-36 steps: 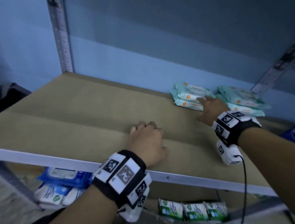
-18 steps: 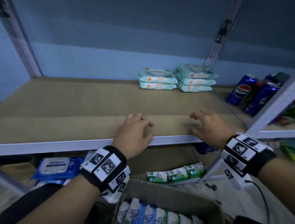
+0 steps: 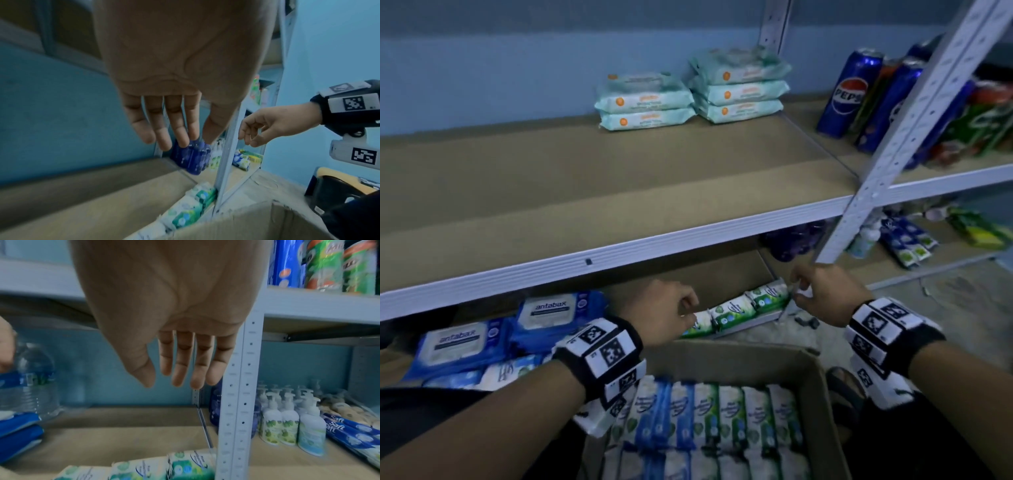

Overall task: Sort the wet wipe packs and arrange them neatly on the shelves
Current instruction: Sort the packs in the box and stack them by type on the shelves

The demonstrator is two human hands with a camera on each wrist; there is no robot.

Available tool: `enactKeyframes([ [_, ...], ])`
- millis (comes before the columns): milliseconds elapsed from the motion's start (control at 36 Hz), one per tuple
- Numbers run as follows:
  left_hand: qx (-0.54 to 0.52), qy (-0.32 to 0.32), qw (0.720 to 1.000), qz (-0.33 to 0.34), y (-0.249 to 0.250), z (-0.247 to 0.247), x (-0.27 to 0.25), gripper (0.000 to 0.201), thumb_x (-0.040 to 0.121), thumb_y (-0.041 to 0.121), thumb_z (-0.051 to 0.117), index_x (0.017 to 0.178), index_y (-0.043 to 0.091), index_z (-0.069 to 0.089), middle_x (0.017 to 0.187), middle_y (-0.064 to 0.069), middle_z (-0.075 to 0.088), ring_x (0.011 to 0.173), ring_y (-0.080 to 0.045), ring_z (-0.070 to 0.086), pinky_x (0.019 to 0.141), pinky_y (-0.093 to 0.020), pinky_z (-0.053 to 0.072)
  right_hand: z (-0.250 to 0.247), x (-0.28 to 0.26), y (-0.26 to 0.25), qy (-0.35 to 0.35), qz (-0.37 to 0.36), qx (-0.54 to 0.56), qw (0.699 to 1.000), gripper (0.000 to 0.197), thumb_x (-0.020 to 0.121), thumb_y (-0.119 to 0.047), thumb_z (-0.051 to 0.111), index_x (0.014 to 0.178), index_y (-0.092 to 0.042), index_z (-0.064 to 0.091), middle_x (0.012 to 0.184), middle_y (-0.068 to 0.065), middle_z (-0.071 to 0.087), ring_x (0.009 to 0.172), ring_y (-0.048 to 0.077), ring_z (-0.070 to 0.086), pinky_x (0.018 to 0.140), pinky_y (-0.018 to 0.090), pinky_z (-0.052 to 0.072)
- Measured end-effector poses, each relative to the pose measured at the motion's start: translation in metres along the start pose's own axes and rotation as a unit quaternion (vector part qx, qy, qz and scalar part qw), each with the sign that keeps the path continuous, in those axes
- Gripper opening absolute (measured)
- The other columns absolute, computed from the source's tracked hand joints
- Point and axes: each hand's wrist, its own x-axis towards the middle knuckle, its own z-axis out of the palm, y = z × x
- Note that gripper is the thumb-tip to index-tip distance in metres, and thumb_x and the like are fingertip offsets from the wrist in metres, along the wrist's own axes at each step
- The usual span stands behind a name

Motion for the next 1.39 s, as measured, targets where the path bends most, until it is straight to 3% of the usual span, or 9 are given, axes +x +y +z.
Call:
enactKeyframes([
  [333,0.017,-0.168,0.979,-0.115,-0.052,0.073,0.109,0.027,0.086,0.026,0.073,0.111,0.021,0.066,0.121,0.003,0.063,0.108,-0.016,0.059,0.094,-0.028,0.047,0.068,0.098,0.009,-0.131,-0.032,-0.06,0.989,0.051,0.087,-0.027,0.069,0.135,-0.023,0.054,0.133,0.01,0.057,0.11,0.03,0.061,0.088,0.039,0.054],
  [500,-0.005,-0.216,0.963,-0.16,-0.08,0.11,0.157,0.03,0.084,0.007,0.075,0.112,0.011,0.065,0.109,0.001,0.057,0.106,-0.02,0.058,0.081,-0.02,0.041,0.09,0.145,0.01,-0.159,-0.034,-0.102,0.981,0.016,0.092,-0.018,0.067,0.1,-0.005,0.064,0.09,0.01,0.061,0.076,0.024,0.056,0.069,0.03,0.044],
  [556,0.004,-0.278,0.945,-0.173,-0.084,0.122,0.169,0.031,0.087,0.008,0.072,0.112,0.009,0.056,0.098,0.004,0.052,0.096,-0.018,0.054,0.077,-0.017,0.034,0.1,0.157,0.012,-0.155,-0.036,-0.116,0.98,0.02,0.09,-0.018,0.068,0.103,-0.003,0.066,0.093,0.011,0.063,0.077,0.025,0.055,0.067,0.029,0.042],
  [639,0.034,-0.345,0.921,-0.18,-0.09,0.136,0.185,0.093,0.06,0.041,0.091,0.132,0.003,0.046,0.127,-0.003,0.049,0.118,-0.021,0.045,0.084,-0.021,0.032,0.119,0.171,0.02,-0.139,-0.066,-0.125,0.98,0.033,0.089,-0.022,0.069,0.117,-0.006,0.063,0.116,0.014,0.064,0.101,0.03,0.062,0.078,0.031,0.051],
  [722,0.054,-0.331,0.924,-0.184,-0.102,0.147,0.197,0.046,0.086,0.024,0.076,0.123,0.008,0.054,0.128,-0.006,0.049,0.12,-0.026,0.048,0.075,-0.018,0.029,0.137,0.185,0.03,-0.114,-0.103,-0.118,0.981,0.051,0.085,-0.031,0.071,0.133,-0.019,0.057,0.13,0.009,0.059,0.114,0.03,0.058,0.093,0.039,0.053],
  [833,0.082,-0.338,0.923,-0.162,-0.108,0.15,0.209,0.041,0.083,0.038,0.077,0.093,0.014,0.045,0.085,0.002,0.044,0.062,-0.008,0.036,0.057,-0.024,0.031,0.145,0.195,0.032,-0.136,-0.111,-0.114,0.978,0.053,0.087,-0.031,0.071,0.136,-0.019,0.054,0.134,0.008,0.058,0.12,0.031,0.055,0.096,0.041,0.051],
  [1055,0.118,-0.35,0.923,-0.11,-0.113,0.16,0.219,0.039,0.076,0.038,0.082,0.09,0.01,0.058,0.095,-0.005,0.059,0.084,-0.017,0.051,0.062,-0.024,0.036,0.161,0.199,0.037,-0.156,-0.125,-0.148,0.968,0.056,0.09,-0.032,0.066,0.141,-0.021,0.045,0.131,0.011,0.057,0.12,0.034,0.052,0.095,0.042,0.048],
  [1278,0.161,-0.351,0.917,-0.102,-0.105,0.164,0.224,0.042,0.085,0.028,0.076,0.118,0.007,0.063,0.115,-0.003,0.061,0.099,-0.02,0.058,0.073,-0.023,0.041,0.171,0.206,0.045,-0.187,-0.114,-0.192,0.957,0.073,0.089,-0.043,0.065,0.151,-0.031,0.03,0.149,0.008,0.041,0.136,0.034,0.029,0.111,0.054,0.022],
  [1389,0.124,-0.291,0.944,-0.094,-0.098,0.164,0.229,0.016,0.085,0.017,0.07,0.091,0.01,0.056,0.098,-0.007,0.062,0.09,-0.022,0.059,0.073,-0.027,0.045,0.177,0.21,0.048,-0.193,-0.113,-0.191,0.956,0.073,0.087,-0.041,0.066,0.15,-0.027,0.032,0.153,0.008,0.036,0.139,0.035,0.023,0.113,0.059,0.018],
])
